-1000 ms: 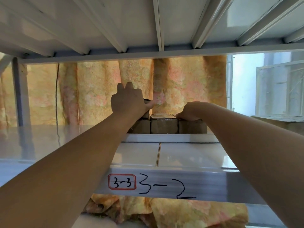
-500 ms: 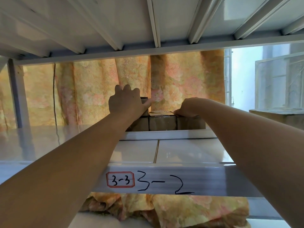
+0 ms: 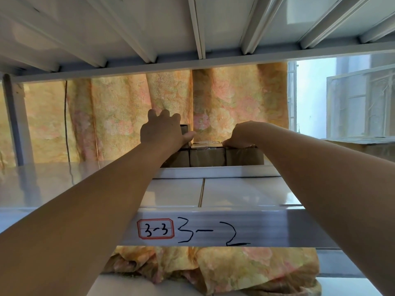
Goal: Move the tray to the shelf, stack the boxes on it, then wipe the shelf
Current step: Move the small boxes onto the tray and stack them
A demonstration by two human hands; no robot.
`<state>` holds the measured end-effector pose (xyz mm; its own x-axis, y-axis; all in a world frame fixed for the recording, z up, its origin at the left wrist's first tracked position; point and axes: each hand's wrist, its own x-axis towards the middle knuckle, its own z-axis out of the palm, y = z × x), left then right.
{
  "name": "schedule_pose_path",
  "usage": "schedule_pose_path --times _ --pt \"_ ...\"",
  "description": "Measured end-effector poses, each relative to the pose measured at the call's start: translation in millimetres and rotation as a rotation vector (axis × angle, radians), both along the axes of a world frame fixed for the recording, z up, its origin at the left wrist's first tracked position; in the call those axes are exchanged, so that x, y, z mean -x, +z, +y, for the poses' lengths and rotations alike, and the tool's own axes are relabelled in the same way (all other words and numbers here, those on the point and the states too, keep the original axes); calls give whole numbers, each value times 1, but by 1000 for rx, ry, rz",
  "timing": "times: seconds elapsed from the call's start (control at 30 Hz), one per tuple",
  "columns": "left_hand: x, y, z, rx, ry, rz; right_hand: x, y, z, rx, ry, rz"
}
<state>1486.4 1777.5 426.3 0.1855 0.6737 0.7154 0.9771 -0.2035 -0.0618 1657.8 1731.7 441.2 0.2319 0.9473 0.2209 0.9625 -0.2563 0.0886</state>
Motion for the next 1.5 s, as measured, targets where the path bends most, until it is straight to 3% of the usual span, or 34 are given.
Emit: schedule_pose_path --times 0.27,0.37,0.5,0.67,1.13,1.33,1.5 --pt "3 -6 -6 -50 7 27 -3 -11 15 -64 -23 31" --pt "-1 -3 -14 -161 -7 26 -10 -14 21 -211 -63 111" --pt "-15 7 -23 -267 -225 11 -22 -9 16 -413 -69 135" --pt "-60 20 -38 -284 -416 71 -46 8 -5 -528 -69 144" --pt "-276 29 -110 188 -657 -130 -233 14 -97 -480 -232 172" --pt "-352 16 -115 348 -562 -33 -309 -9 -106 -346 -265 269" --pt "-377 8 -117 570 -488 100 -322 -13 -113 -312 -193 379"
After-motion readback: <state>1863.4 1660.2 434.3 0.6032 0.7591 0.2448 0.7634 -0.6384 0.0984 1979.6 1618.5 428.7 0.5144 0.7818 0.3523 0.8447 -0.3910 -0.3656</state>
